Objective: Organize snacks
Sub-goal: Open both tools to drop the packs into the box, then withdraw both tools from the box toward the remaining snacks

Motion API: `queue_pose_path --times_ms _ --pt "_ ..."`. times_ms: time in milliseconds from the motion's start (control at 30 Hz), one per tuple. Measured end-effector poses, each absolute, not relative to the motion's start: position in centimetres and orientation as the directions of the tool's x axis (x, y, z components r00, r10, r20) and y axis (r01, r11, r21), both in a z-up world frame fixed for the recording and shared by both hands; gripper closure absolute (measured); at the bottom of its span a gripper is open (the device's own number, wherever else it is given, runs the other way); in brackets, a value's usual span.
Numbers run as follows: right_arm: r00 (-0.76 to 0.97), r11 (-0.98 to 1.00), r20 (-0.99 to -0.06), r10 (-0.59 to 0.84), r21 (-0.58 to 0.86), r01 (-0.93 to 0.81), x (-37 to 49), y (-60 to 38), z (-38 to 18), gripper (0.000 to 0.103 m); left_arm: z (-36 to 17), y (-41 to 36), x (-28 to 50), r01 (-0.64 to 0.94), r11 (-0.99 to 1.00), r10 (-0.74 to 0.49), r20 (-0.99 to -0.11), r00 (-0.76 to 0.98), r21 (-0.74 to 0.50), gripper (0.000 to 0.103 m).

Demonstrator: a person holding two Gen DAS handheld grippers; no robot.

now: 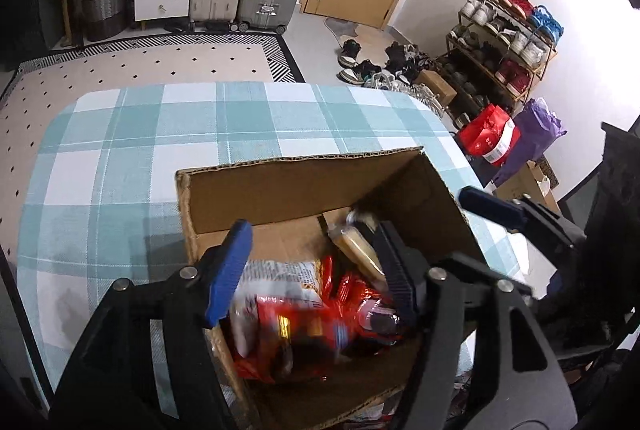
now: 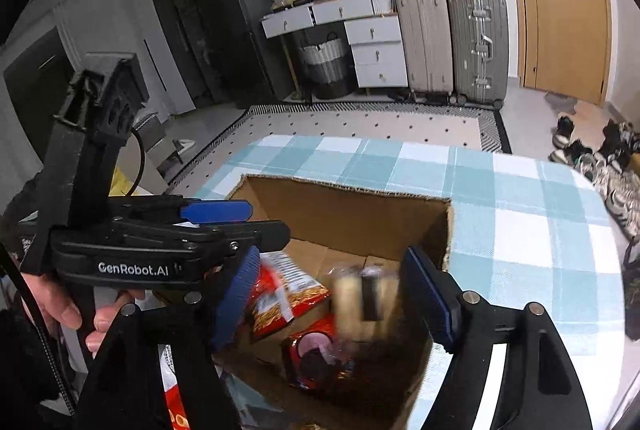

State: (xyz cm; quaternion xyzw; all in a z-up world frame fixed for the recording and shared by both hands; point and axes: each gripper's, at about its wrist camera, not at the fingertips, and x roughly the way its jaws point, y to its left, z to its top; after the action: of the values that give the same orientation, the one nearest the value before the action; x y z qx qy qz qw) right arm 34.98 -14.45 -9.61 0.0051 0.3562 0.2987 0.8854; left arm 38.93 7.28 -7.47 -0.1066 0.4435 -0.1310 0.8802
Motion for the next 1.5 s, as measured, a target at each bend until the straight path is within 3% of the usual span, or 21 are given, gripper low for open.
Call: queue_pose_path --times_ms 533,833,933,1200,1367,1500 --pt "0.639 0.836 -0.557 0.531 0.221 -0.502 29.6 -17.3 -4.8 0.016 -3.6 7.2 32.0 0.1 0.97 -0.233 -0.735 0.637 -0.221 0.037" --pt "0.665 0.825 -0.508 0.548 0.196 -0.53 24.4 -17.0 -1.5 0.012 -0.4 7.5 26.7 0.028 0.989 -0.124 -0.71 0.693 -0.146 0.022" --pt "0.67 0.821 -0.493 0.555 0.192 -0.538 22.7 -17.1 -0.8 0.01 0.6 7.5 24.7 0.02 0.991 -0.106 -0.696 0.71 -0.131 0.021" --pt "0.686 0.824 -0.477 0.549 0.175 -0.538 18.1 -17.6 -0.3 0.01 2.1 6.5 19.4 0.018 0.994 -0.089 -0.675 0.732 -0.111 0.014" --pt "0.705 0.839 -0.464 0.536 0.197 -0.507 15.5 -18.7 -0.5 0.009 2.8 5.8 16.1 0.007 0.995 -0.072 -0.65 0.757 -0.102 0.002" --pt "0.718 0.848 -0.457 0.525 0.204 -0.49 13.5 -19.8 -0.8 0.008 3.0 5.5 13.1 0.001 0.995 -0.066 -0.631 0.773 -0.102 0.001"
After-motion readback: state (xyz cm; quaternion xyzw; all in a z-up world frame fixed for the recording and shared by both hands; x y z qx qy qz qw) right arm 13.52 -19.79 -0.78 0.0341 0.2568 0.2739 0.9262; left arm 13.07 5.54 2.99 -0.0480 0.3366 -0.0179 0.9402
